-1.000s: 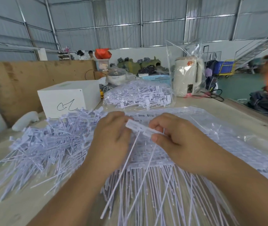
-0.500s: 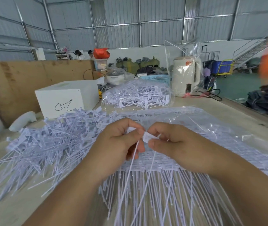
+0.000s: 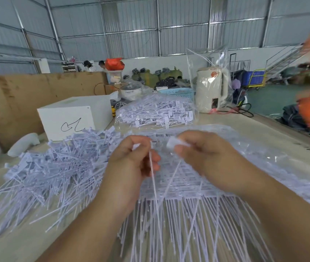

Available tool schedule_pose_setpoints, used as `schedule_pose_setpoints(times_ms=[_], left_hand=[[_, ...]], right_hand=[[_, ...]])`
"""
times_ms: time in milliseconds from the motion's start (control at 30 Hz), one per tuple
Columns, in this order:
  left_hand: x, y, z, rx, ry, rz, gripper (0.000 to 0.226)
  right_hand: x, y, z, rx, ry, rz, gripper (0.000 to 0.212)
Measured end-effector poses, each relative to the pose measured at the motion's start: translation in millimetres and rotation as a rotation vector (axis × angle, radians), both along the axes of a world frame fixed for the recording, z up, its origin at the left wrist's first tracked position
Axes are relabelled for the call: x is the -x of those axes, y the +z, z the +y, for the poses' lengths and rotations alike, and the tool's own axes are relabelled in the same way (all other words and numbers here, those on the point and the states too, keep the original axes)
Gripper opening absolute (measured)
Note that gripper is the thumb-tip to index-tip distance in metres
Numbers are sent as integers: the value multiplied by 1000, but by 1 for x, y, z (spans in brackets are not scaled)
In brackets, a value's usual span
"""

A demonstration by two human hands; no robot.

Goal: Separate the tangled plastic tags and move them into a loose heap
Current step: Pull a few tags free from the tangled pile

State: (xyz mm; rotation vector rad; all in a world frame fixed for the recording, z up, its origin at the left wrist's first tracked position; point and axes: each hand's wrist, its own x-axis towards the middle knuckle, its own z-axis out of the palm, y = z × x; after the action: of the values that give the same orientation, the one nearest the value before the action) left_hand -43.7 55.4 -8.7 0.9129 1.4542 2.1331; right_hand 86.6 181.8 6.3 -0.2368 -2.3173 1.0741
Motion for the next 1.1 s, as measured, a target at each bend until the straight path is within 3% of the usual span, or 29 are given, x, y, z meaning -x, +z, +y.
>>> schedule_pose_setpoints(times_ms=[67,200,267,467,600,800,933,1100], left_hand=[[-5,-5,1,78,-35,158,31],[-10,-7,-4,154,-74,438,20],[-12,-5,-5,180,-103,481,19],[-7,1,-7,110,-113,315,29],[-3,0,-4,45,-30,242,32],[-6,0,-8,139,-101,256,13],[-7,-1,-3,152,-46,244,20],[-20,1,3,12,24,81,25]], right_hand=[[3,-5,-11,-36,113,-146,11],[4,-7,-12,-164,40,-158,35],[3,-6,-13,-204,29,-137,39],[-1,3,-15,-39,123,-141,27],[-7,8,-6,-44,85,-293,42],[-7,9,-6,-103,105,-326,42],[-6,10,-6,-107,92,-229,44],[4,3,-11,-50,-43,-16,35]])
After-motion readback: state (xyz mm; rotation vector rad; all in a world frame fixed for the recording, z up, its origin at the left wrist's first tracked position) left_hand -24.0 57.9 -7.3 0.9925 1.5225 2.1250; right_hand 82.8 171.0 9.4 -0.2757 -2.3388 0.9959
